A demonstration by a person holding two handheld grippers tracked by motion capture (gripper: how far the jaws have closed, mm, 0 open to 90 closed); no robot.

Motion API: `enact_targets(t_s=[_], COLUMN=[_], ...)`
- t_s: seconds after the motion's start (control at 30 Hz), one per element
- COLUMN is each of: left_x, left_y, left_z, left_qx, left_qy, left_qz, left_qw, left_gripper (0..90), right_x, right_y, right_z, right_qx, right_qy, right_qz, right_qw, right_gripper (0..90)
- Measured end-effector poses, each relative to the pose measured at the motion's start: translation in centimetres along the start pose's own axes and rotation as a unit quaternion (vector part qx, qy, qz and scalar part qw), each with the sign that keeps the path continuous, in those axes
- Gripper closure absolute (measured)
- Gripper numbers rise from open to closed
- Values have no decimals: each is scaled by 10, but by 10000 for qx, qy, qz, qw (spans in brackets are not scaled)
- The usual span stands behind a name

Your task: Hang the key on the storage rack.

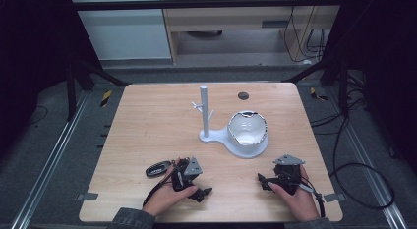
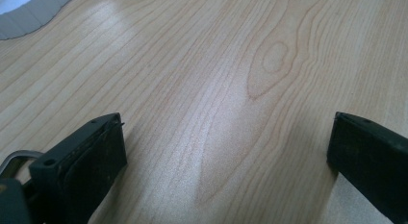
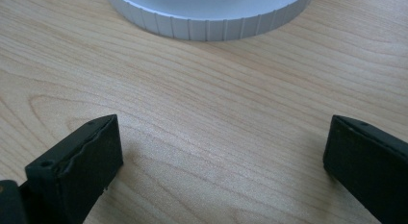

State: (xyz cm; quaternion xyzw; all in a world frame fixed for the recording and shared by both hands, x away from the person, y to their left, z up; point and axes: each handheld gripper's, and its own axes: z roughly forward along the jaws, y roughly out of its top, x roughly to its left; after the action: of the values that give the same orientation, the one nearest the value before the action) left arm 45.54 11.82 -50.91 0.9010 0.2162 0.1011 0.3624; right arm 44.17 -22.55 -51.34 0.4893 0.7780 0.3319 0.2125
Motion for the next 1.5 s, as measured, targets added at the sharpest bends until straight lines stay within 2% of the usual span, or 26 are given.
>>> enact_targets(t_s=[0.17, 0.3, 0.4, 0.43, 0.5, 0.57, 0.6, 0.67, 0.73, 0.77, 0.8, 0.87, 0.93, 1.0, 1.07, 1.13, 1.27, 1.33, 1.43, 1.47, 1.5], left_x=[1, 0, -1, 0, 0, 1, 2, 4, 5, 5, 9, 16, 24, 32, 38, 44, 57, 60, 65, 67, 67], left_y=[0, 1, 3, 3, 4, 5, 7, 13, 20, 20, 28, 37, 43, 47, 50, 54, 61, 62, 60, 59, 59], left_z=[0, -2, -5, -7, -11, -15, -18, -25, -30, -30, -35, -38, -40, -40, -41, -46, -58, -61, -64, -64, -64], left_qx=[-7, 90, 123, 148, 26, -8, -51, 38, 147, 147, 251, 436, 576, 800, 1094, 1311, 1406, 1650, 1977, 2035, 2035], left_qy=[-53, -32, 39, 65, 49, -17, -81, -170, -104, -104, -51, 33, 18, 119, 215, 211, 112, 134, 104, 124, 124], left_qz=[37, 41, 57, 172, 144, 205, 245, 444, 580, 580, 643, 487, 196, 69, 148, 246, 10, 71, 197, 199, 199], left_qw=[10000, 9999, 9999, 9997, 9999, 9998, 9997, 9989, 9982, 9982, 9976, 9979, 9981, 9967, 9937, 9908, 9900, 9862, 9800, 9788, 9788], left_gripper=[0, 0, 45, 54, 55, 111, 111, 119, 113, 106, 103, 102, 103, 109, 142, 125, 89, 65, 79, 90, 100], right_x=[0, 0, 1, 1, 1, 2, 2, 8, 9, 9, 9, 8, 5, 1, -1, -2, -2, -2, -2, -2, -3], right_y=[0, 1, 0, 0, 0, 0, 1, 2, 2, 3, 3, 3, 3, 3, 2, 2, 2, 2, 2, 2, 1], right_z=[0, 1, 0, 0, 0, 0, 0, 1, 2, 2, 3, 2, 2, 3, 3, 2, 2, 2, 2, 2, 1], right_qx=[7, 5, 7, 8, 9, 10, 6, 3, 3, 0, 8, 13, 24, -15, -11, -2, 1, 1, 2, -2, 2], right_qy=[12, 29, 26, 25, 26, 24, 17, 26, 76, 97, 121, 152, 171, 97, 100, 88, 85, 89, 103, 112, 116], right_qz=[11, -7, 12, 11, 10, 13, 6, 6, -100, -98, -84, -60, -34, -131, -88, -50, -50, -55, -65, -86, -98], right_qw=[10000, 10000, 10000, 10000, 10000, 10000, 10000, 10000, 9999, 9999, 9999, 9999, 9998, 9999, 9999, 9999, 10000, 9999, 9999, 9999, 9999], right_gripper=[4, 4, 4, 4, 4, 4, 4, 7, 4, 4, 5, 8, 8, 9, 9, 9, 9, 8, 7, 7, 7])
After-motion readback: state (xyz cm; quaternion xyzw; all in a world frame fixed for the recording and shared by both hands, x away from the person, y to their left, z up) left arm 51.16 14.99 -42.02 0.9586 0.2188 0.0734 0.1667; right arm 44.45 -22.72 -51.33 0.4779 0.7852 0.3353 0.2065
